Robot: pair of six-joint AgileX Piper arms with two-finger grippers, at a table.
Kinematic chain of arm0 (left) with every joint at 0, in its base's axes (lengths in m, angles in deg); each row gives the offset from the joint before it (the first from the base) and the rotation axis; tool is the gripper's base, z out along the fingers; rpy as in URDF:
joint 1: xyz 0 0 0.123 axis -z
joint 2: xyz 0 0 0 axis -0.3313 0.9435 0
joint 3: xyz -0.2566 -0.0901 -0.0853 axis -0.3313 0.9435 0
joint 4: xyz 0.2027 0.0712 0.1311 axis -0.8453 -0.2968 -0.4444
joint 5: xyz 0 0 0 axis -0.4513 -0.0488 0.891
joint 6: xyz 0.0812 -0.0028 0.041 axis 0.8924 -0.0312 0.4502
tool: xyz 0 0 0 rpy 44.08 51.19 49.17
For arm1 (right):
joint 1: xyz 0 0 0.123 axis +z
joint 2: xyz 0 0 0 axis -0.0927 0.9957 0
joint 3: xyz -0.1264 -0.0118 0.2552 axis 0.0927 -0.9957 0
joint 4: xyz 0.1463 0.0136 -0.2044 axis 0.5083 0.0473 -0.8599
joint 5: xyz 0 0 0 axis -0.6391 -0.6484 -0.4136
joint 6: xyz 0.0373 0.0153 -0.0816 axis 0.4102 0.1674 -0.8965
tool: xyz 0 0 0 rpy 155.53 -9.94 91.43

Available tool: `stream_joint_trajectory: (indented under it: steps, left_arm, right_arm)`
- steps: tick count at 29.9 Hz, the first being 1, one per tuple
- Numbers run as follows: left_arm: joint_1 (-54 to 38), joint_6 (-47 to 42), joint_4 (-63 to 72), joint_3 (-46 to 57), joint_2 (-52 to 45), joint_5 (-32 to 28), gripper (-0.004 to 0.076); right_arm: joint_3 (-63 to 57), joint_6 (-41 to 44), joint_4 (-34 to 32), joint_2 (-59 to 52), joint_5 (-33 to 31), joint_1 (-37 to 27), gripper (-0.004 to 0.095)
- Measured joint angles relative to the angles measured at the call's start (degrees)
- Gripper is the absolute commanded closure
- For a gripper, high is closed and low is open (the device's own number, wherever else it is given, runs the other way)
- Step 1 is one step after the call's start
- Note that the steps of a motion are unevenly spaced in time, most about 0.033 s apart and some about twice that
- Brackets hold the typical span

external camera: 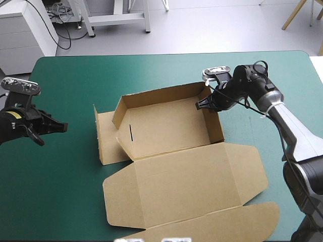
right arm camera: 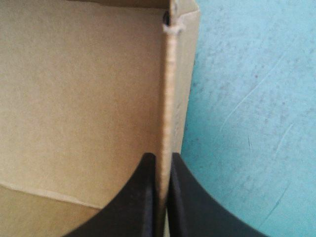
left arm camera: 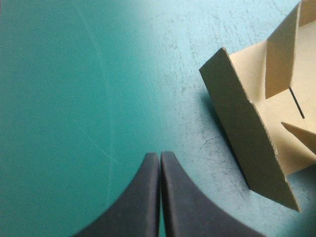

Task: Fold the box

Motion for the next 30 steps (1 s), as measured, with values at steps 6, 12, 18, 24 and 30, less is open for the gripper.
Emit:
stream_joint_trajectory:
  steps: [6, 12, 18, 24, 30]
  left_arm:
    - [0.0, 0.0, -1.03, 0.0, 0.0, -0.05, 0.0734]
    - [0.0, 0.0, -2.0, 0.0, 0.0, 0.0, 0.0734]
    - [0.0, 0.0, -2.2, 0.0, 0.0, 0.17, 0.0734]
    - [0.0, 0.0, -2.2, 0.04, 0.0, 0.18, 0.0734]
    - [0.0, 0.0, -2.2, 0.04, 0.0, 0.45, 0.0734]
  right_arm:
    - [0.08, 0.0, 0.1, 1.84, 2.46, 0.06, 0.0494]
    - [3.12, -0.98, -0.23, 2.19, -4.69, 0.1, 0.0079]
    - [4.69, -1.1, -2.79, -3.6, -6.82, 0.1, 0.0083]
    - [4.97, -0.48, -5.56, -12.92, -9.65, 0.1, 0.0083]
    - [5.03, -0.02, -5.87, -17.46, -10.32, 0.1, 0.0085]
